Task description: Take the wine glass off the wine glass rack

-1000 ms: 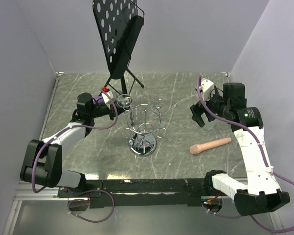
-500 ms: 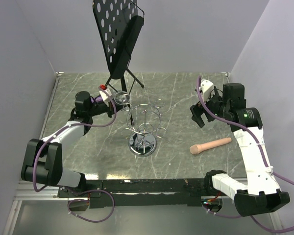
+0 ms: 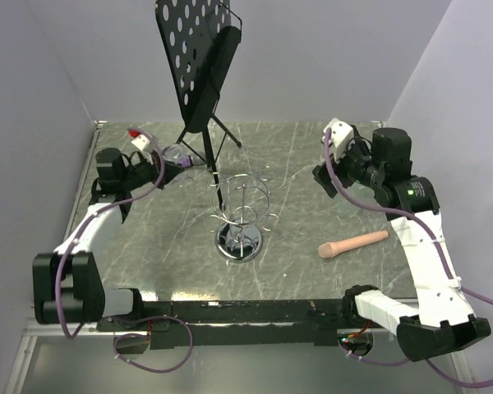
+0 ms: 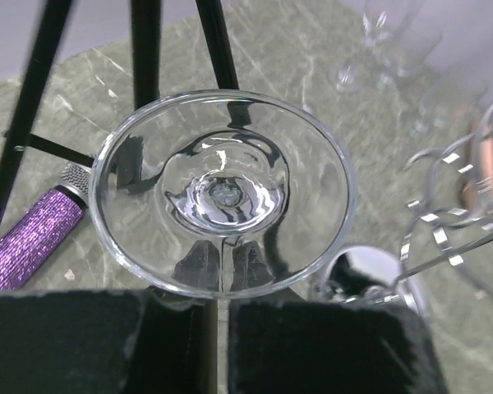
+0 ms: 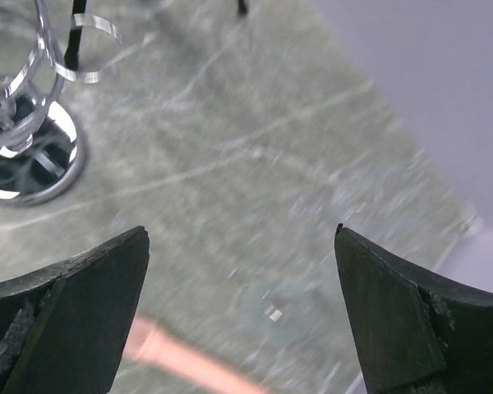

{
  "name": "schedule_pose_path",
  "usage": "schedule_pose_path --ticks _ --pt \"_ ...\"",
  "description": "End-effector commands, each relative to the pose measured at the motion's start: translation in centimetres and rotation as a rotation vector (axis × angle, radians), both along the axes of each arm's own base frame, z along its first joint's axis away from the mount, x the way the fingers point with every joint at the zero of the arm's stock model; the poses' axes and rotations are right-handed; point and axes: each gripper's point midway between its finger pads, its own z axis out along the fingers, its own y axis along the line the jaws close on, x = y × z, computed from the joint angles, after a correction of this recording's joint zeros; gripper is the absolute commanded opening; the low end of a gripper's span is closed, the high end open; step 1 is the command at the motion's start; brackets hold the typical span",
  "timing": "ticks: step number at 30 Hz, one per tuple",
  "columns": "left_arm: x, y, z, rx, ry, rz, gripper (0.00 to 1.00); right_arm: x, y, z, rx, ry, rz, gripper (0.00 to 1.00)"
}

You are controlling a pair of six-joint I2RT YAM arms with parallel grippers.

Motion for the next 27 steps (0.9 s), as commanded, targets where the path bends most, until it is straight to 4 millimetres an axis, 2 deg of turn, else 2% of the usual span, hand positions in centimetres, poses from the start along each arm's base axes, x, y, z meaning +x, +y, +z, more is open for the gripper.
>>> schedule_pose_path --ticks 1,3,8,12,16,21,27 --pt "-1.6 0.5 6.9 -0.109 0.029 0.041 0.01 1.9 1.9 7.1 -0.031 -0.354 0.072 1.00" --pt "-2.6 0.5 8.2 -0.138 0.071 0.045 0.01 2.2 3.1 8.1 -0.030 -0.412 0.104 1.00" --pt "-4.4 0.4 9.7 -0.207 0.234 0.045 0.01 2.0 7.7 10.1 -0.014 -0.545 0.217 1.00" --pt "-5.2 1.0 10.7 -0.283 0.339 0.056 0.01 1.6 11.6 10.9 -0.009 -0.616 0.309 1.00" --pt "-5.6 2.0 11.0 -0.363 0.432 0.095 0.01 0.3 14.9 10.8 0.003 -0.646 0.401 1.00" --pt "-6.7 3.3 10.3 -0.480 0.537 0.157 0.01 -0.9 18.3 10.0 0.015 -0.674 0.465 1.00" --pt "-9.2 4.1 7.2 -0.573 0.678 0.187 0.01 -1.5 21.2 9.8 0.055 -0.616 0.496 1.00"
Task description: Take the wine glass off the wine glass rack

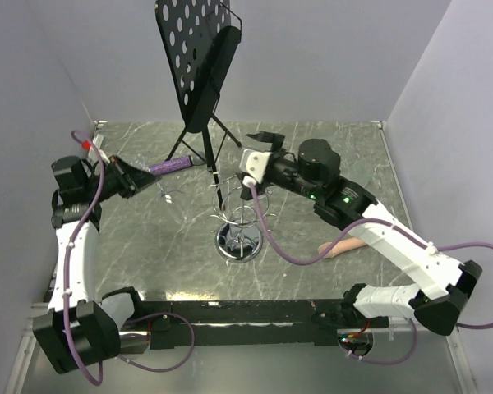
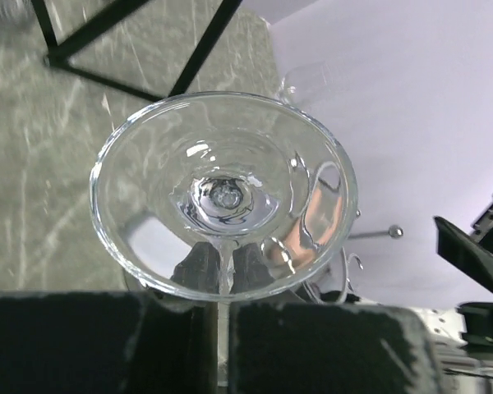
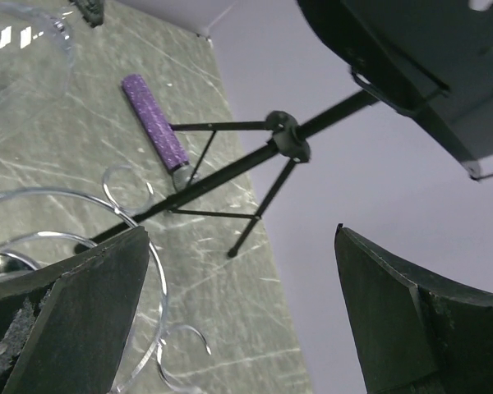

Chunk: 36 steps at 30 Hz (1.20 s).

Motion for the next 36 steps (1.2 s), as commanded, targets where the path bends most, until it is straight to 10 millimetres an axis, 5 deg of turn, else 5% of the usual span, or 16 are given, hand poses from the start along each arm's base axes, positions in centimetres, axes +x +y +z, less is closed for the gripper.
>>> schedule_pose_path --ticks 1,9,16,28,36 --pt "-2.8 -0.3 -0.3 -0.135 0.101 -0.041 0.01 -0.5 2.0 2.6 0.067 -0.019 0.019 1.00" --pt "-4.6 0.1 -2.7 -0.344 0.318 -0.154 0.01 -4.7 8.7 -2.7 -0.074 0.050 0.181 1.00" --pt "-5.3 1.5 -3.0 -0.500 0.452 -0.153 0.01 -7.0 11.4 -6.2 -0.145 0.149 0.248 0.98" --pt "-6.2 4.9 -4.4 -0.761 0.594 -0.030 0.01 -7.4 15.5 -6.4 -0.055 0.290 0.195 0.94" --pt "-7.5 4.3 -6.4 -0.902 0.727 0.009 0.01 -8.6 16.8 -8.2 -0.145 0.224 0.333 1.00"
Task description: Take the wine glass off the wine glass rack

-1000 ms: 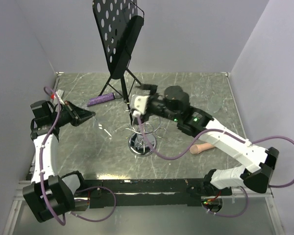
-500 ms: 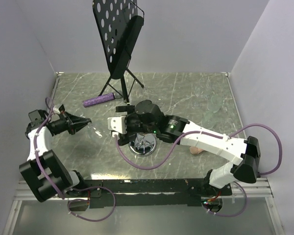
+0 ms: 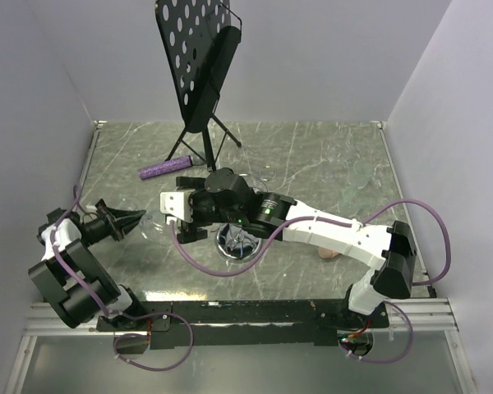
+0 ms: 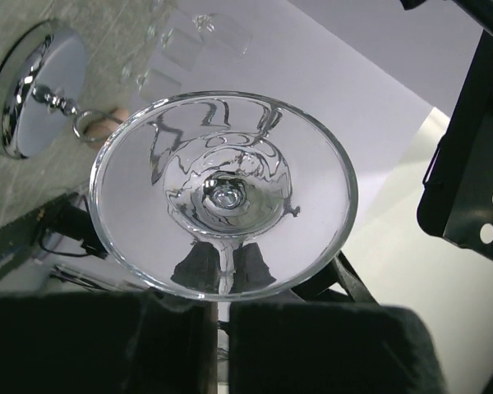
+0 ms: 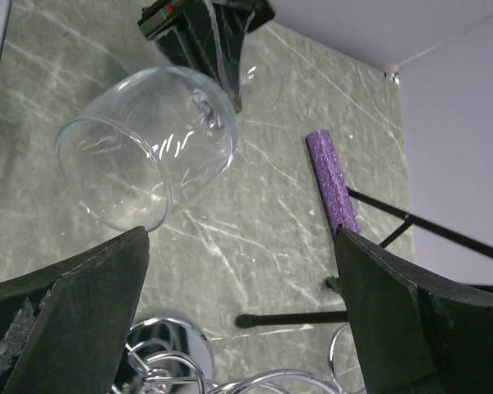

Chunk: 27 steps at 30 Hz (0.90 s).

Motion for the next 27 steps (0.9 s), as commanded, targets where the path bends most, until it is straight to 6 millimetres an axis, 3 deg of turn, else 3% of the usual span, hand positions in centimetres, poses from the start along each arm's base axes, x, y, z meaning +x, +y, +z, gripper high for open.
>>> schedule_pose_path --ticks 1,13,18,27 --pt "-1.0 -0.6 1.8 -0.179 0.020 0.005 0.01 -1.0 1.0 1.4 0.031 -0.078 0.120 1.00" --pt "-1.3 -1.0 -0.1 -0.248 0.161 0.011 0.01 -2.6 2.4 -1.3 -0.055 -0.214 0.371 1.00" --pt "-1.3 -1.0 -0.6 -0.257 0.189 0.012 0.01 -1.7 4.0 -1.5 -0.033 -0.261 0.325 1.00" --pt "-1.9 -1.5 -1.0 -0.263 0.219 0.013 0.01 -1.7 6.0 -2.2 -0.029 -0.272 0.341 1.00"
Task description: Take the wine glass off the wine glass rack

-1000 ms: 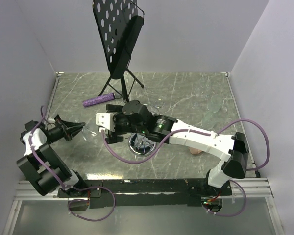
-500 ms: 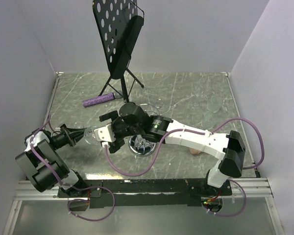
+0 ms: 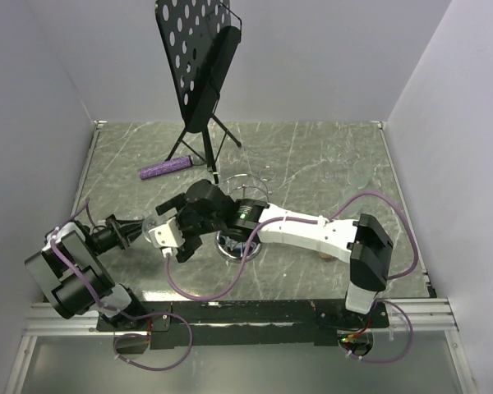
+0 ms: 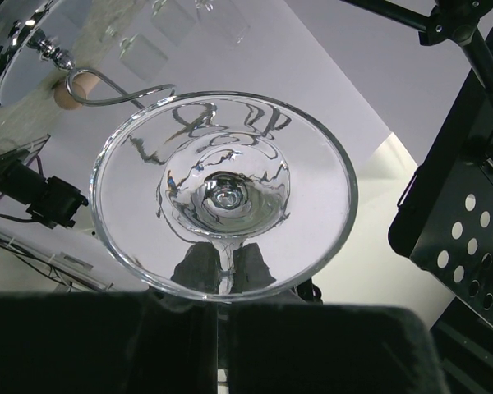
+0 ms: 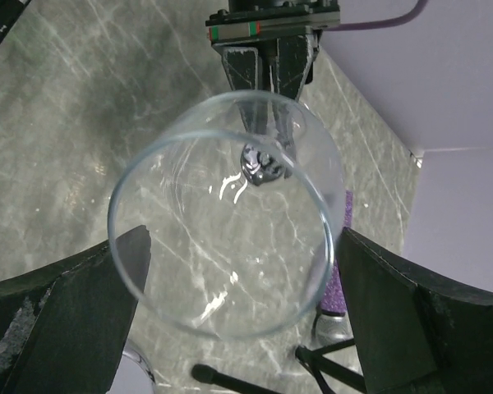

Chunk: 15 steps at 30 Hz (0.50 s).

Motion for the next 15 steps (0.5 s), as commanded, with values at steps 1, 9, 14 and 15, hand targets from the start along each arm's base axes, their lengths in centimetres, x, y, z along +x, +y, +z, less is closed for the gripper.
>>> schedule_pose_path --ticks 1,9,14,15 --pt "-0.4 -0.3 1.4 -0.079 0.002 0.019 0.01 -0.4 2.1 3.8 0.112 -0.042 0.039 1.00" --pt "-0.6 -0.4 1.2 -0.076 0.004 0.019 0.01 -0.9 2.3 4.6 0.151 -0.024 0.052 1.00" --pt "-0.3 -0.2 1.1 -0.083 0.011 0.021 0.01 -1.3 2.3 4.8 0.160 -0.015 0.072 1.00" --pt "-0.2 -0.2 1.0 -0.085 0.013 0.021 0.01 -1.4 2.4 4.9 0.165 -0.015 0.080 1.00"
